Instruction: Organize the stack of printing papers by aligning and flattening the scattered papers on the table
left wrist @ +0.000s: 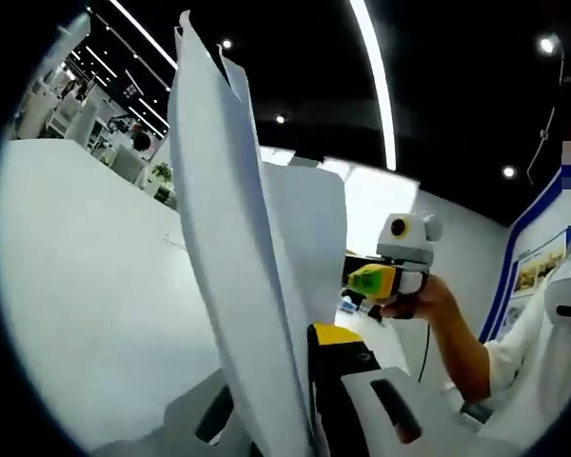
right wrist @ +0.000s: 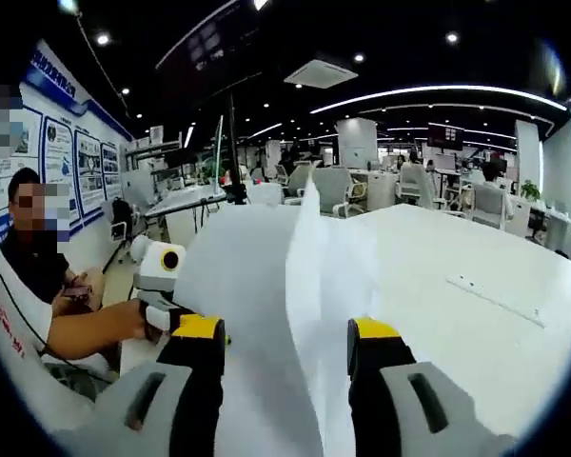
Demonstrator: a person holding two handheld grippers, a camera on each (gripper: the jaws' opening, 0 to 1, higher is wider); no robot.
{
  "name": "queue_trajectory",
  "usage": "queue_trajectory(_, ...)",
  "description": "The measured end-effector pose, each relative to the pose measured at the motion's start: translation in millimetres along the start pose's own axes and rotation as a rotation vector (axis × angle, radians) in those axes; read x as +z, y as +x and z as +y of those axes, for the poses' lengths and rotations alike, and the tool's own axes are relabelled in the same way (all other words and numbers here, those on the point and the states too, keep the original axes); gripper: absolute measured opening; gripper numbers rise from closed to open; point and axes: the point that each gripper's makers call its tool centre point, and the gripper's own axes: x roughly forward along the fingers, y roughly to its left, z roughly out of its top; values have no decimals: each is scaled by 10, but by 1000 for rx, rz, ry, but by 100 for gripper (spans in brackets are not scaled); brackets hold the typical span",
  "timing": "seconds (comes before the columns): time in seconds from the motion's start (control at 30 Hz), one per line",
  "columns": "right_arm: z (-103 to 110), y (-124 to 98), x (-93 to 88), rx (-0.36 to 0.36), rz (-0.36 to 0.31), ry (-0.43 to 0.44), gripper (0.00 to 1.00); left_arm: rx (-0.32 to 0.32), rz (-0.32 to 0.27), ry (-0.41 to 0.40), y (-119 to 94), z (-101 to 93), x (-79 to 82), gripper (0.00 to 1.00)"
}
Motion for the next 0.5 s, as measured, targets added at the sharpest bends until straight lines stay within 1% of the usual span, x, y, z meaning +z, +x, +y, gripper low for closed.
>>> queue_trajectory(0.13, -201, -36, -58, -62, 1, 26, 44, -16, -9, 22, -10, -69, -2, 6)
queue_trajectory(0.2, -256, -40, -64, -77, -4, 34, 44, -22, -11, 28, -11, -89, -2, 6)
queue_trajectory(0.3, -412, -65, -86, -123, -23, 73, 43, -41, -20, 54, -15, -121, 13, 6)
queue_trajectory(0.37, -487, -65, -111, -137, -24, 94, 46, -45, -18, 73, -10, -127, 8, 6)
queue_trajectory(0.43, -519, -62, -136, -145, -26, 106, 49, -44, -15, 103, -3, -145, -12, 6)
queue_trajectory(0.5, -566, -59, -163, -152, -27, 125, 53, -49, -14, 106, -3, -163, -19, 6)
